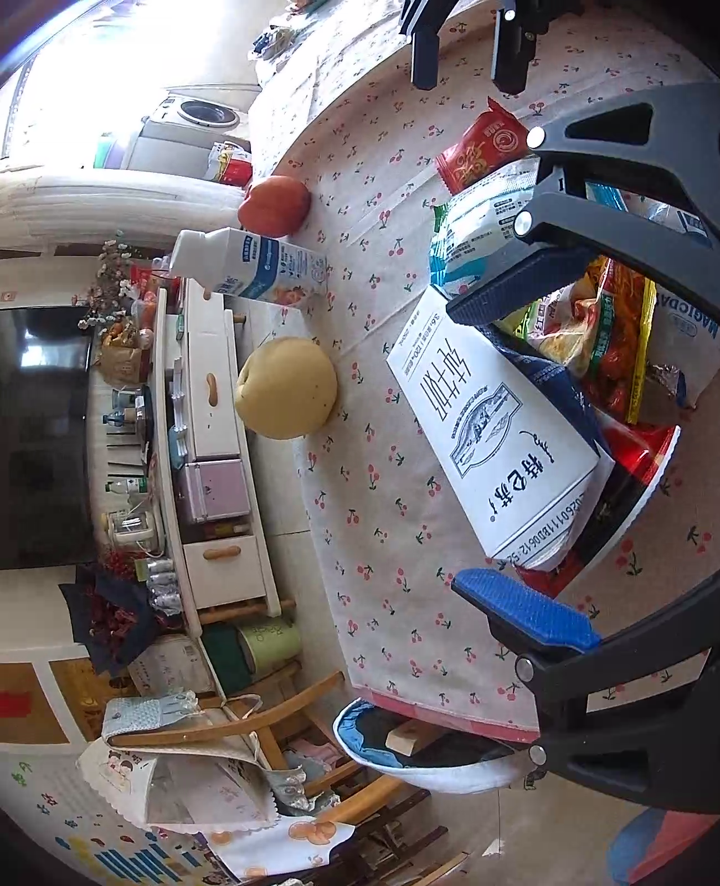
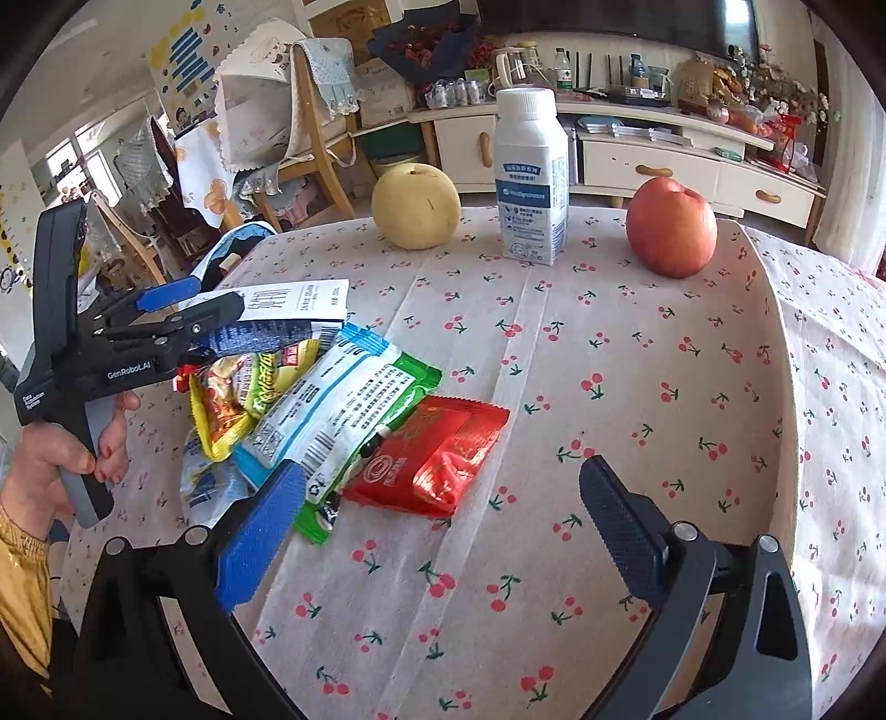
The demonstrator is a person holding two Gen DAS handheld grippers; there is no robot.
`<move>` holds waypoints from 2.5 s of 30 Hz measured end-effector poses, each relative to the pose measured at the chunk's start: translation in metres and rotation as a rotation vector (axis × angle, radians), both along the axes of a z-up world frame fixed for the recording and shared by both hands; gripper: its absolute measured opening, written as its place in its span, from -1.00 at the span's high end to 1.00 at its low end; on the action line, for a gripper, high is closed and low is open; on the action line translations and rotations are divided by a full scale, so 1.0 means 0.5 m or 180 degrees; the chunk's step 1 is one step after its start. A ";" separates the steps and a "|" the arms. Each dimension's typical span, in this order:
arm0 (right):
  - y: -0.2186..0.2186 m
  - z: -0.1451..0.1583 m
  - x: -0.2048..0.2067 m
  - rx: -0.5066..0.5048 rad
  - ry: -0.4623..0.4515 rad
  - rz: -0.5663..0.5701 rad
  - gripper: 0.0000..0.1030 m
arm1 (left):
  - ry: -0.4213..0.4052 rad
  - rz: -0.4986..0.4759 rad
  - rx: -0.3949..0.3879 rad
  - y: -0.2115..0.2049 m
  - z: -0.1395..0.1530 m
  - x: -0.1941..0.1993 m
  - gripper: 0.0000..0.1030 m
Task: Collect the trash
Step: 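Grasp the white milk carton with the left gripper while the right grasps another red wrapper, then lift the milk carton and red wrapper off the table with both grippers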
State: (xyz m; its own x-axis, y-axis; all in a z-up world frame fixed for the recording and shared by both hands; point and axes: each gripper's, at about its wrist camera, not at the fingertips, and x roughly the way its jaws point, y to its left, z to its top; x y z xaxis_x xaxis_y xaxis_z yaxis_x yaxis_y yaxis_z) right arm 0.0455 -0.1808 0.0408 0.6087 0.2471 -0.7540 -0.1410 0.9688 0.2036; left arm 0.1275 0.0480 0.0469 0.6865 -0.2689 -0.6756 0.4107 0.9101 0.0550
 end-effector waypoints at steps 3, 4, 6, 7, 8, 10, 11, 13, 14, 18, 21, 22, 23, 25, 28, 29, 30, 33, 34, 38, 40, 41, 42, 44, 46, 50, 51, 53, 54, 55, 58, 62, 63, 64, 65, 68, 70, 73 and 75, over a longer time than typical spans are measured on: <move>-0.002 -0.009 0.009 0.0048 0.0031 -0.0014 -0.89 | 0.0152 -0.0121 -0.0064 -0.009 -0.014 0.001 -0.75; -0.001 -0.010 0.011 0.0052 0.0039 -0.0001 -0.88 | 0.0212 -0.0167 -0.0075 -0.015 -0.019 -0.001 -0.75; 0.000 -0.010 0.012 -0.0013 0.0030 -0.0001 -0.88 | 0.0311 -0.0279 -0.0097 -0.028 -0.028 -0.010 -0.75; -0.001 -0.009 0.011 -0.0066 0.0025 -0.0023 -0.88 | 0.0337 -0.0327 -0.0100 -0.037 -0.031 -0.015 -0.75; -0.004 -0.008 0.011 -0.0125 0.0024 -0.0056 -0.88 | 0.0369 -0.0379 -0.0098 -0.047 -0.032 -0.021 -0.75; -0.011 -0.007 0.010 -0.0248 0.0006 -0.0118 -0.88 | 0.0430 -0.0531 -0.0126 -0.064 -0.031 -0.035 -0.75; -0.014 -0.006 0.010 -0.0276 0.0003 -0.0142 -0.88 | 0.0413 -0.0584 -0.0140 -0.072 -0.029 -0.042 -0.75; -0.016 -0.008 0.009 -0.0214 0.0013 -0.0149 -0.88 | 0.0370 -0.0548 -0.0139 -0.078 -0.022 -0.046 -0.75; -0.015 -0.010 0.009 -0.0175 0.0022 -0.0134 -0.88 | 0.0353 -0.0478 -0.0131 -0.078 -0.020 -0.044 -0.75; -0.002 -0.020 0.011 -0.0097 0.0055 -0.0091 -0.88 | 0.0278 -0.0117 -0.0097 -0.070 -0.017 -0.024 -0.75; 0.006 -0.026 0.015 -0.0064 0.0066 -0.0099 -0.88 | 0.0170 0.0084 -0.0109 -0.072 -0.013 -0.016 -0.75; 0.008 -0.028 0.016 -0.0039 0.0067 -0.0104 -0.88 | 0.0164 0.0127 -0.0127 -0.072 -0.011 -0.012 -0.75; 0.009 -0.030 0.017 -0.0017 0.0069 -0.0107 -0.88 | 0.0165 0.0172 -0.0124 -0.075 -0.013 -0.007 -0.75; 0.016 -0.035 0.020 -0.0040 0.0084 -0.0106 -0.88 | 0.0171 0.0245 -0.0036 -0.086 -0.022 0.001 -0.75; 0.025 -0.044 0.024 -0.0084 0.0108 -0.0090 -0.88 | 0.0187 0.0291 0.0107 -0.099 -0.042 0.008 -0.70; 0.027 -0.046 0.025 -0.0098 0.0106 -0.0095 -0.87 | 0.0187 0.0308 0.0149 -0.102 -0.048 0.010 -0.63; 0.029 -0.047 0.026 -0.0112 0.0101 -0.0099 -0.82 | 0.0195 0.0324 0.0178 -0.103 -0.052 0.012 -0.41; 0.032 -0.047 0.028 -0.0127 0.0067 -0.0095 -0.55 | 0.0201 0.0342 0.0202 -0.105 -0.059 0.013 -0.21; 0.032 -0.047 0.028 -0.0121 0.0063 -0.0093 -0.53 | 0.0201 0.0338 0.0203 -0.105 -0.060 0.013 -0.20; 0.031 -0.046 0.027 -0.0098 0.0049 -0.0072 -0.36 | 0.0199 0.0337 0.0181 -0.103 -0.059 0.009 -0.19; 0.029 -0.045 0.027 -0.0116 0.0059 -0.0069 -0.08 | 0.0203 0.0351 0.0159 -0.101 -0.056 0.005 -0.19; 0.028 -0.045 0.027 -0.0133 0.0056 -0.0068 -0.06 | 0.0197 0.0359 0.0137 -0.099 -0.053 0.002 -0.19; 0.027 -0.045 0.026 -0.0118 0.0057 -0.0066 -0.05 | 0.0185 0.0366 0.0118 -0.097 -0.050 -0.002 -0.19; 0.024 -0.045 0.025 -0.0096 0.0056 -0.0073 -0.03 | 0.0142 0.0374 0.0068 -0.094 -0.038 -0.011 -0.19; 0.022 -0.045 0.023 -0.0079 0.0054 -0.0074 -0.01 | 0.0086 0.0391 -0.0001 -0.089 -0.022 -0.022 -0.18; 0.019 -0.043 0.017 -0.0029 0.0044 -0.0068 0.01 | -0.0001 0.0428 -0.0128 -0.072 0.010 -0.050 -0.18; 0.020 -0.043 0.015 -0.0032 0.0040 -0.0068 0.01 | -0.0019 0.0435 -0.0159 -0.067 0.016 -0.059 -0.18; 0.022 -0.042 0.012 -0.0035 0.0029 -0.0072 0.02 | -0.0035 0.0440 -0.0198 -0.060 0.024 -0.072 -0.18; 0.022 -0.040 0.009 -0.0029 0.0020 -0.0074 0.02 | -0.0040 0.0438 -0.0217 -0.057 0.027 -0.079 -0.18; 0.023 -0.038 0.006 -0.0023 0.0009 -0.0073 0.02 | -0.0042 0.0433 -0.0233 -0.053 0.030 -0.087 -0.18; 0.025 -0.029 -0.005 -0.0032 -0.0043 -0.0069 0.03 | -0.0050 0.0431 -0.0282 -0.046 0.036 -0.114 -0.18; 0.024 -0.019 -0.021 -0.0032 -0.0089 -0.0070 0.03 | -0.0047 0.0421 -0.0339 -0.038 0.043 -0.149 -0.18; 0.024 -0.016 -0.026 -0.0028 -0.0097 -0.0071 0.03 | -0.0050 0.0417 -0.0347 -0.037 0.045 -0.157 -0.18; 0.023 -0.013 -0.031 -0.0024 -0.0105 -0.0073 0.03 | -0.0053 0.0412 -0.0360 -0.036 0.046 -0.167 -0.18; 0.022 -0.011 -0.036 -0.0016 -0.0114 -0.0074 0.03 | -0.0051 0.0409 -0.0372 -0.035 0.047 -0.176 -0.18; 0.021 -0.001 -0.053 -0.0006 -0.0155 -0.0070 0.03 | -0.0033 0.0409 -0.0434 -0.030 0.048 -0.204 -0.18; 0.021 0.004 -0.064 -0.0001 -0.0178 -0.0063 0.03 | -0.0020 0.0424 -0.0494 -0.023 0.051 -0.226 -0.18; 0.022 0.015 -0.082 0.0008 -0.0222 -0.0045 0.03 | -0.0012 0.0449 -0.0550 -0.012 0.054 -0.261 -0.18; 0.023 0.021 -0.094 0.0018 -0.0248 -0.0033 0.03 | 0.0013 0.0460 -0.0596 -0.002 0.054 -0.289 -0.18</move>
State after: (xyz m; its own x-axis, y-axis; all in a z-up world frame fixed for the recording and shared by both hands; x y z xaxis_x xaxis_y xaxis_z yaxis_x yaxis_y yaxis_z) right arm -0.0014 -0.1693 0.0513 0.6681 0.2446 -0.7027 -0.1467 0.9692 0.1979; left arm -0.0169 0.0469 0.0739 0.7243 -0.2888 -0.6261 0.2752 0.9537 -0.1216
